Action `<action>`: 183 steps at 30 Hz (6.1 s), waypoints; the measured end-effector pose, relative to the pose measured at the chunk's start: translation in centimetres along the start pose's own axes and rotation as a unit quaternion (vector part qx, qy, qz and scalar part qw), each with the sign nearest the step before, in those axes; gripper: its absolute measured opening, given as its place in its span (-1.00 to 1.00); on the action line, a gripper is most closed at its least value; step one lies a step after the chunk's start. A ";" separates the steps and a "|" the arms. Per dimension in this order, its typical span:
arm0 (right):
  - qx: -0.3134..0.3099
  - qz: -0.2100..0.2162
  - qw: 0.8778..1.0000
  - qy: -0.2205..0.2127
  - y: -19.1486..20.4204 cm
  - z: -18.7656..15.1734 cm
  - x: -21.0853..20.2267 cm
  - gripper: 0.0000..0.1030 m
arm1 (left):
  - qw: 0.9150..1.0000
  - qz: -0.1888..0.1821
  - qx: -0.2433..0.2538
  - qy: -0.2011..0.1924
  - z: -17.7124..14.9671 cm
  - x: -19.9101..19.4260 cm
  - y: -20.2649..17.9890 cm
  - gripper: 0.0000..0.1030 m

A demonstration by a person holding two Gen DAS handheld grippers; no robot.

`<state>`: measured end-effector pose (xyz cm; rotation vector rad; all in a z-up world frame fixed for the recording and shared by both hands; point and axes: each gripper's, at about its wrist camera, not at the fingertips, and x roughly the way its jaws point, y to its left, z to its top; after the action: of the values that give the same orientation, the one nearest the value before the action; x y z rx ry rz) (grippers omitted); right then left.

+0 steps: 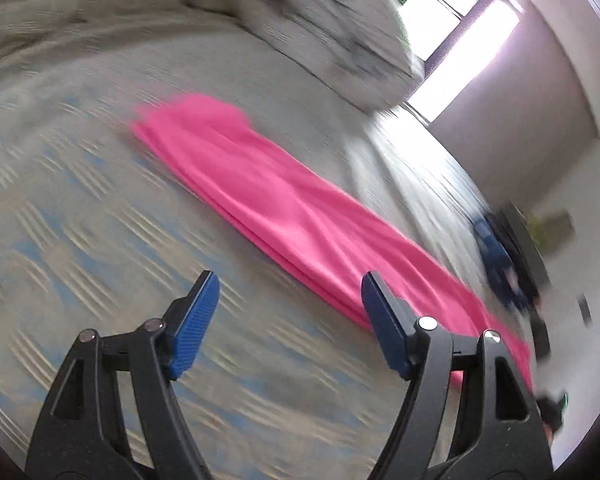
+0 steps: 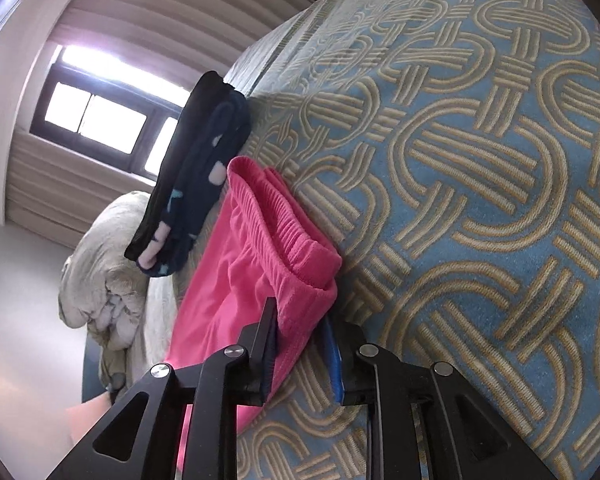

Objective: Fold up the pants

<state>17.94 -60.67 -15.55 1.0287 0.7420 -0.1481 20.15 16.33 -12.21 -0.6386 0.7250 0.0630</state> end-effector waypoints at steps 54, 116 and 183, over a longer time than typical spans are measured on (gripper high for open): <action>-0.004 0.185 0.927 0.327 32.2 -47.5 20.4 0.33 | 0.950 -0.178 -0.248 0.061 9.3 9.5 13.3 -0.82; 0.183 0.172 0.923 0.292 40.1 -50.2 31.7 -0.85 | 0.932 -0.277 -0.228 0.054 10.8 7.6 13.2 0.49; -0.640 0.028 0.762 0.091 42.6 -49.0 21.9 -0.21 | 0.966 -0.229 0.040 0.112 14.5 4.9 -2.2 -0.84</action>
<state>29.28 6.83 -13.00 -0.2739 0.7629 0.4887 33.11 22.00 -5.93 -0.7297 0.7771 -0.4687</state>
